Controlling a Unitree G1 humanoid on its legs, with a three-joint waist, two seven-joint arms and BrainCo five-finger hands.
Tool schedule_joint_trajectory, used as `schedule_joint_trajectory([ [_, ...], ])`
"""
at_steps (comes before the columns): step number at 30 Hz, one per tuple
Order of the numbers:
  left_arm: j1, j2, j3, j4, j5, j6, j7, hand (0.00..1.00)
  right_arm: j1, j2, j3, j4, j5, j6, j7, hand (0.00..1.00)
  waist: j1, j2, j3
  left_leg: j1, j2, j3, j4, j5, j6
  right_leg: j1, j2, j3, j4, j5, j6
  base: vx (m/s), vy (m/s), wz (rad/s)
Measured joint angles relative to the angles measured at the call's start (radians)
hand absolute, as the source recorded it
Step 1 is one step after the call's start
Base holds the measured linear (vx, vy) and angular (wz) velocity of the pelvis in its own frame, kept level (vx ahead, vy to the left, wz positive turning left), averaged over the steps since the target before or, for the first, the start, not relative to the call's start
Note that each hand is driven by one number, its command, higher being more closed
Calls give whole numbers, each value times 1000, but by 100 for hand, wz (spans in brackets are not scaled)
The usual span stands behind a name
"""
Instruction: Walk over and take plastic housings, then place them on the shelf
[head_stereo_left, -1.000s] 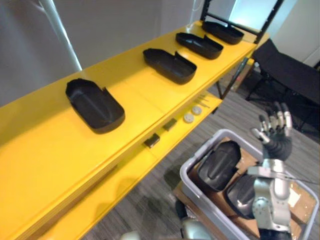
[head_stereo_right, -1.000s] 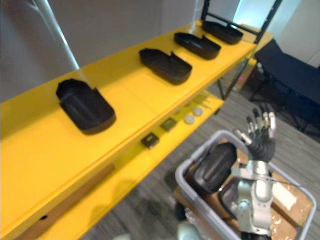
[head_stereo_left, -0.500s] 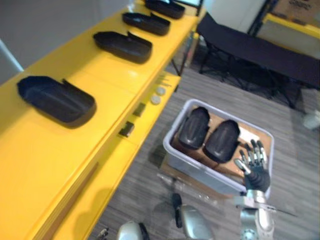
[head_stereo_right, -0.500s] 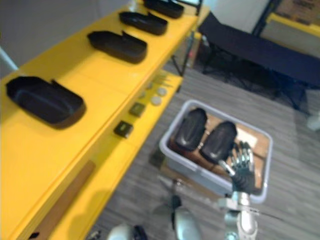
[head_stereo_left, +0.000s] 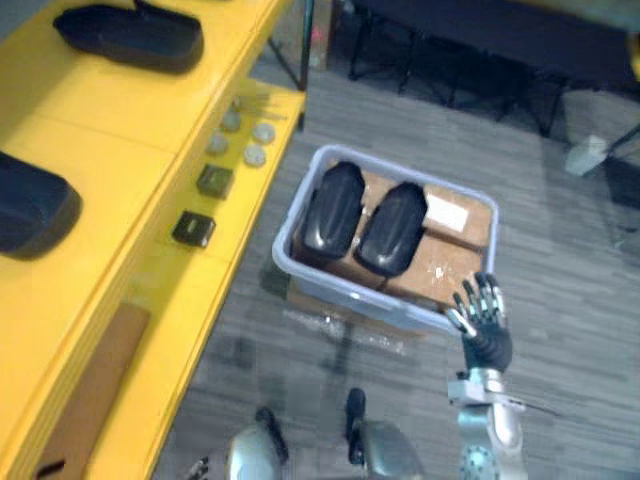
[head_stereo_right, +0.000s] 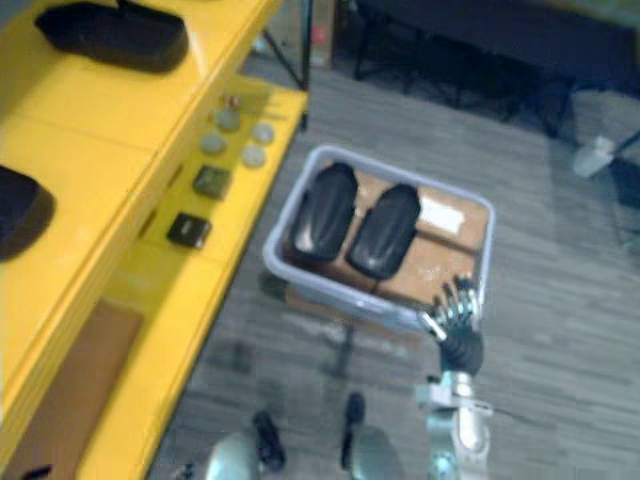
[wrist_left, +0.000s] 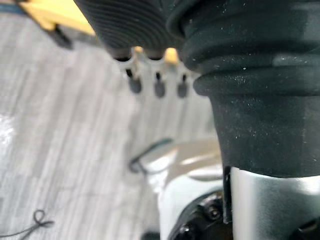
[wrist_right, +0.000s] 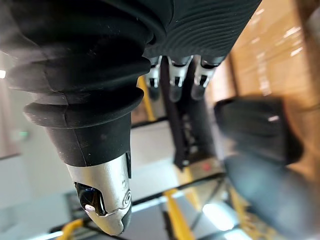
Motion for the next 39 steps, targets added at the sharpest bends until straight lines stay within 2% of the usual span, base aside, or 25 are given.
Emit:
schedule_joint_trajectory([
  [2, -7, -19, 8, -2, -37, 0, 1, 0, -51, -29, -7, 20, -23, 1, -22, 0, 2, 3, 21, 0, -17, -25, -23, 9, -16, -23, 4, 28, -5, -9, -6, -208, -94, -43],
  [4, -15, -29, 11, 5, -25, -2, 9, 0, -56, -44, -51, 13, -28, 1, -37, 0, 1, 8, 31, 10, -41, -58, -57, 6, -34, -27, -2, 24, -15, -7, -9, -103, -51, -34],
  [9, -26, -30, 6, 4, 18, -39, 18, 0, -64, -68, -123, 15, -27, 44, -97, 0, 0, 16, 47, 10, -57, -69, -44, 12, -21, -26, -13, 26, -42, 39, -13, -37, 4, -15],
  [13, -35, -27, -21, -23, -37, -35, 24, 0, -135, -69, -142, 74, -39, 52, -134, 0, 5, 25, 57, 5, -84, -134, -47, 10, -12, -4, -19, 20, -77, 82, 3, 34, 18, -4],
  [17, -45, -32, -23, -32, -74, 1, 25, 0, -297, -81, -199, 298, -47, 70, -241, 0, 38, 44, 72, 2, -107, -215, -54, 14, -5, 22, -28, -29, -80, 84, 6, -12, -2, 33],
  [19, -53, -32, -18, -44, -87, 20, 25, 0, -429, -123, -202, 431, -46, 91, -303, 0, 82, 46, 86, -2, -119, -243, -63, 25, 8, 30, -35, -55, -80, 84, 6, -67, -16, 44],
  [21, -56, -37, -14, -46, -115, 29, 25, 0, -547, -172, -201, 561, -46, 105, -330, 0, 98, 52, 90, -21, -132, -274, -63, 36, 13, 30, -45, -85, -80, 84, 6, -90, 1, 47],
  [24, -61, -64, 24, -41, -155, 38, 31, 0, -701, -261, -200, 739, -44, 116, -349, 0, 141, 65, 101, -38, -155, -312, -72, 55, 20, 28, -63, -121, -69, 84, 7, -86, 21, 45],
  [26, -68, -80, 35, -12, -217, 43, 46, 0, -784, -319, -193, 822, -35, 135, -358, 0, 150, 74, 108, -59, -169, -339, -74, 65, 27, 24, -76, -149, -61, 80, 11, -86, 45, 48],
  [27, -78, -94, 53, 18, -284, 50, 58, 0, -830, -359, -193, 875, -25, 148, -364, 0, 171, 78, 111, -69, -179, -345, -72, 71, 30, 11, -88, -163, -45, 73, 17, -75, 74, 42],
  [29, -82, -111, 68, 38, -347, 59, 63, 0, -879, -412, -193, 928, -25, 161, -372, 0, 176, 97, 123, -86, -193, -374, -59, 74, 34, 6, -102, -189, -19, 63, 20, -55, 69, 43],
  [31, -83, -111, 69, 54, -349, 68, 58, 0, -953, -449, -191, 996, -25, 208, -411, 0, 196, 106, 131, -110, -202, -385, -45, 77, 38, -14, -115, -200, 4, 57, 24, -53, 81, 24],
  [34, -83, -116, 68, 54, -350, 69, 49, 0, -1017, -476, -190, 1068, -28, 246, -462, 0, 201, 120, 138, -122, -216, -396, -42, 82, 46, -25, -133, -217, 29, 45, 26, -43, 70, 19],
  [37, -84, -121, 64, 55, -353, 66, 26, 0, -1063, -517, -190, 1121, -34, 263, -554, 0, 214, 143, 144, -137, -226, -395, -27, 82, 48, -44, -152, -225, 60, 35, 31, -41, 59, 7],
  [39, -90, -123, 45, 55, -383, 64, 11, 0, -1088, -553, -193, 1133, -63, 264, -656, 0, 217, 160, 150, -156, -229, -395, -9, 82, 48, -63, -160, -227, 84, 28, 34, -45, 40, 5],
])
